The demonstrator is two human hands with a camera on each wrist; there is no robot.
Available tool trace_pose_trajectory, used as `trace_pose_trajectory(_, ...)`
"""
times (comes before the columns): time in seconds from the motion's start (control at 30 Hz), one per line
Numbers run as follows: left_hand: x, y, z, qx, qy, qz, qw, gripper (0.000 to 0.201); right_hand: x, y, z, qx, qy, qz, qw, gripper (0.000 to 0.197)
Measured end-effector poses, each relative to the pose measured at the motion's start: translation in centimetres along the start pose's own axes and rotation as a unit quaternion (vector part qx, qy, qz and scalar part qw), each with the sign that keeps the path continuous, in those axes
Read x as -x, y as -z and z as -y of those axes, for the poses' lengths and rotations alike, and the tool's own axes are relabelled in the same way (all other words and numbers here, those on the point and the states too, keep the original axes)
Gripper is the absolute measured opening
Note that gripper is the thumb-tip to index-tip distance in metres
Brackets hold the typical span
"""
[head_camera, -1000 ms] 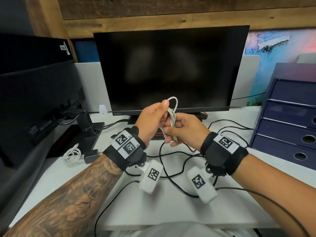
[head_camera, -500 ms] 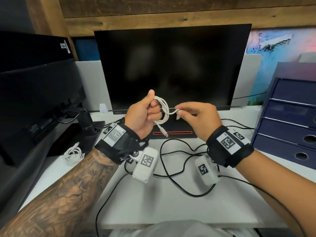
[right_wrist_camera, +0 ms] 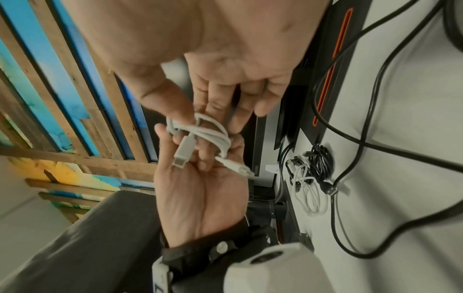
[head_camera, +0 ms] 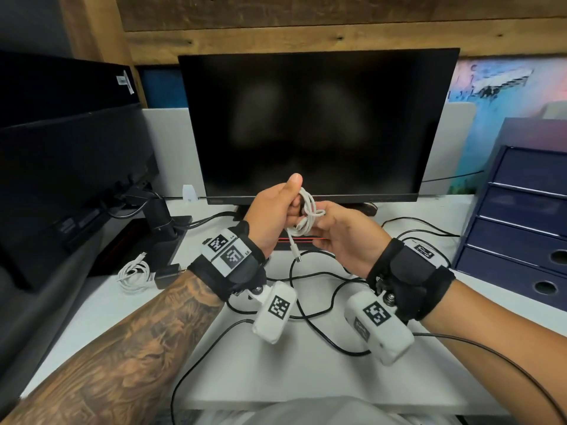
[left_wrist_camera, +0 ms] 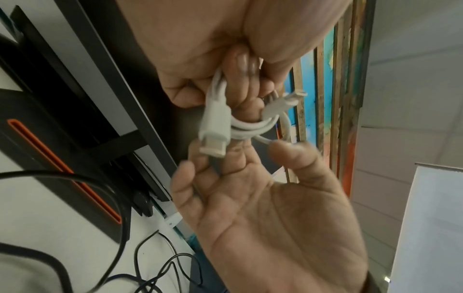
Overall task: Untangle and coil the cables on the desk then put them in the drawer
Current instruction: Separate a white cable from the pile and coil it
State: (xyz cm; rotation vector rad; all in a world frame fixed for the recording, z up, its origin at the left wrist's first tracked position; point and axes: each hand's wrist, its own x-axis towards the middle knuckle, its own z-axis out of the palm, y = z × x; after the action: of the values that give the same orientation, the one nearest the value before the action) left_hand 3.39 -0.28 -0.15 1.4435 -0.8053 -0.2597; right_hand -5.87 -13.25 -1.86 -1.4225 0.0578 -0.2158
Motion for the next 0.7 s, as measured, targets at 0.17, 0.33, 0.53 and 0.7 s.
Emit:
trace_pose_trajectory(0.17,0.1,-0.2,1.2,-0.043,-0.014,-0.010,0.999,0.045,0.1,-0.7,-0.8,0.059,-0.022,0.063,0.996,0.043)
trace_pose_trajectory(0.33,0.1,-0.8,1.1,0.006,-0.019,-0.050,0.999,0.042,-0.1,-0.4,-0.9,0.094,0.057,-0.094,0.989,0.022)
trace_pose_trajectory(0.53,-0.6,0.5,1.0,0.065,-0.002,-0.120,0.991,0.041,0.5,-0.2,-0.4,0.418,0.140,-0.105,0.891,0.021)
trace_pose_trajectory(0.7,-1.7,2.7,0.3,0.133,0.022,-0.124,0.983,0.042,0.6,0.4,1.7,0.413,0.174,-0.084,0.890,0.033)
